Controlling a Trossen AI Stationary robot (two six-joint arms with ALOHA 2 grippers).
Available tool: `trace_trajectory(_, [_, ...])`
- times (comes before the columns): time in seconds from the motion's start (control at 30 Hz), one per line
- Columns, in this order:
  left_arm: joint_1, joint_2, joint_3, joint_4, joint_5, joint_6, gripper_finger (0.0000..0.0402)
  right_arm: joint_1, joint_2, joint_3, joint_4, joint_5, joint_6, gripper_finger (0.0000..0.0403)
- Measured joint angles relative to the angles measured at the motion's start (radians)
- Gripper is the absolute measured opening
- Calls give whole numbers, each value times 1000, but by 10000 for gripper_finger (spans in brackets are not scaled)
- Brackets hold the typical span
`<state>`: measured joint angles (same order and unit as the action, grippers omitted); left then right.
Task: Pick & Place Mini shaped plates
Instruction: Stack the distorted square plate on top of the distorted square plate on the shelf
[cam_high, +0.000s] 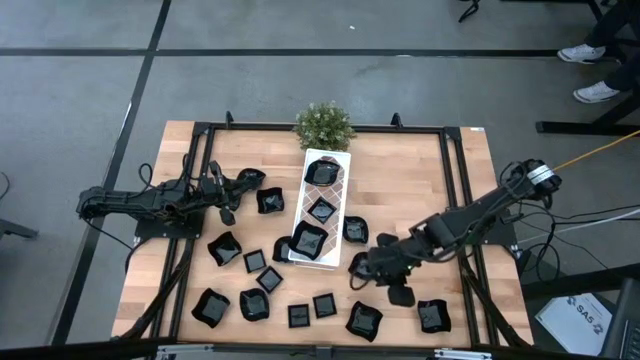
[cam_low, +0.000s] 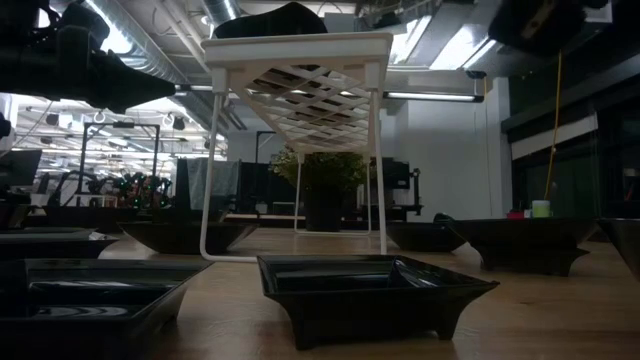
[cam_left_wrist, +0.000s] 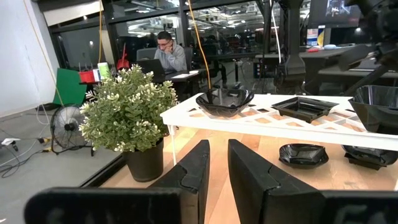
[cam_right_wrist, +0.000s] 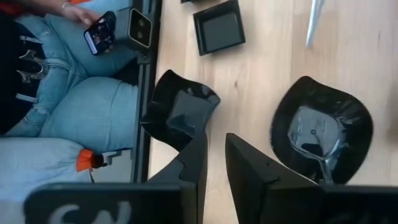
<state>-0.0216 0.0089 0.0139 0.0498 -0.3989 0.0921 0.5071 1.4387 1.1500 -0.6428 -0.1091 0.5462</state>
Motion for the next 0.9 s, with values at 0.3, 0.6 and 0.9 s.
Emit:
trace_trajectory(0.3, [0, 0, 0, 0, 0, 0, 52, 138, 0, 0, 11, 53, 101, 58])
trace_trajectory(0.6, [0, 0, 0, 0, 0, 0, 53, 269, 0, 0, -44, 28, 574, 58])
trace_trajectory(0.9, [0, 0, 0, 0, 0, 0, 55, 394, 0, 0, -44, 71, 759, 58])
